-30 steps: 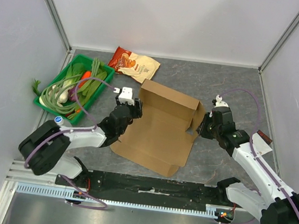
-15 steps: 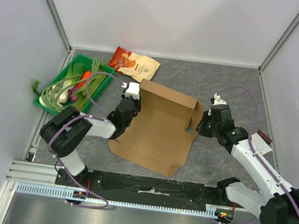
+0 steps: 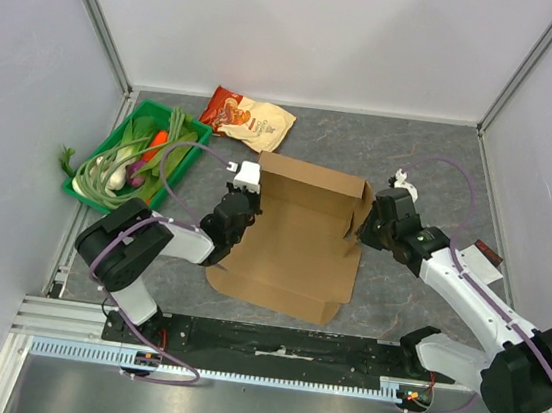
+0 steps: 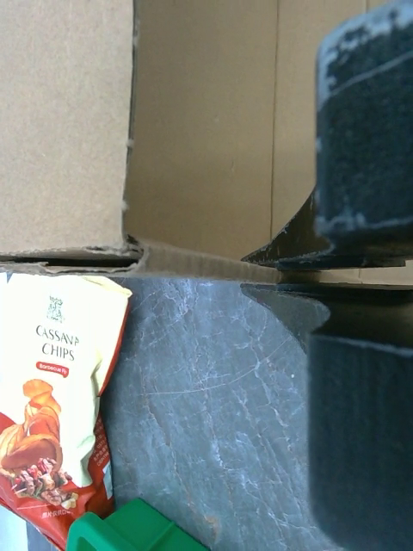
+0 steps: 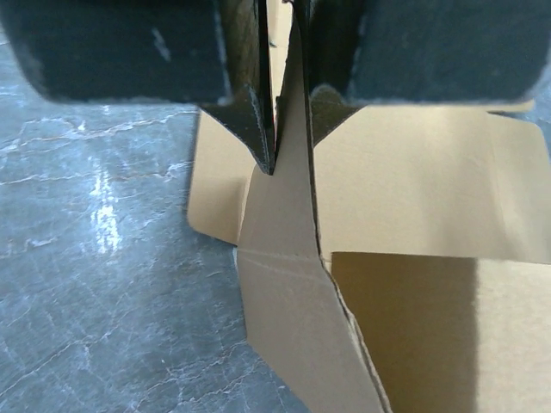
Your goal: Fold the paper box
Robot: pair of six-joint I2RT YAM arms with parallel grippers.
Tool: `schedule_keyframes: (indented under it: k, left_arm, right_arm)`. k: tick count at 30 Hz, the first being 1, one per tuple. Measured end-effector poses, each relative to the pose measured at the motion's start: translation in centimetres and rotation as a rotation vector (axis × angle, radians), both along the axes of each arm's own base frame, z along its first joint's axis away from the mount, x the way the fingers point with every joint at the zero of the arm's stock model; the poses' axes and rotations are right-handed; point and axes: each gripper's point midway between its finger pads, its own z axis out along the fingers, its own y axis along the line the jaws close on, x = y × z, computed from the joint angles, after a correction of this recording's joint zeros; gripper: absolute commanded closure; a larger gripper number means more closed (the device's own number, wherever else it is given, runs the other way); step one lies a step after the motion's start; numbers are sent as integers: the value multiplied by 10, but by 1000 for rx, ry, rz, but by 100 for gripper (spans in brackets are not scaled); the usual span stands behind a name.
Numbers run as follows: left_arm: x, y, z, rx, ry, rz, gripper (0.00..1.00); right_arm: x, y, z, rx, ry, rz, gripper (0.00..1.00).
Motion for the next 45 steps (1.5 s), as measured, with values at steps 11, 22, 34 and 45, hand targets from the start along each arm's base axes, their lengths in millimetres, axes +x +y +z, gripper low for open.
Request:
schedule_keyframes:
  k: [11, 22, 34, 45]
  left_arm:
    - [-33, -14, 3, -23, -10, 38, 98]
    - [-47, -6, -6, -41, 10, 38, 98]
    - [-49, -5, -6, -49, 4, 34, 98]
    - [-49, -6, -6, -49, 4, 32, 98]
  right_arm:
    - [2, 15, -6, 7, -109, -88, 70]
    - [3, 44, 7, -124, -285, 386, 19]
    - [14, -19, 137, -146, -588, 240, 2]
    - [65, -166, 31, -468, -71, -210, 6]
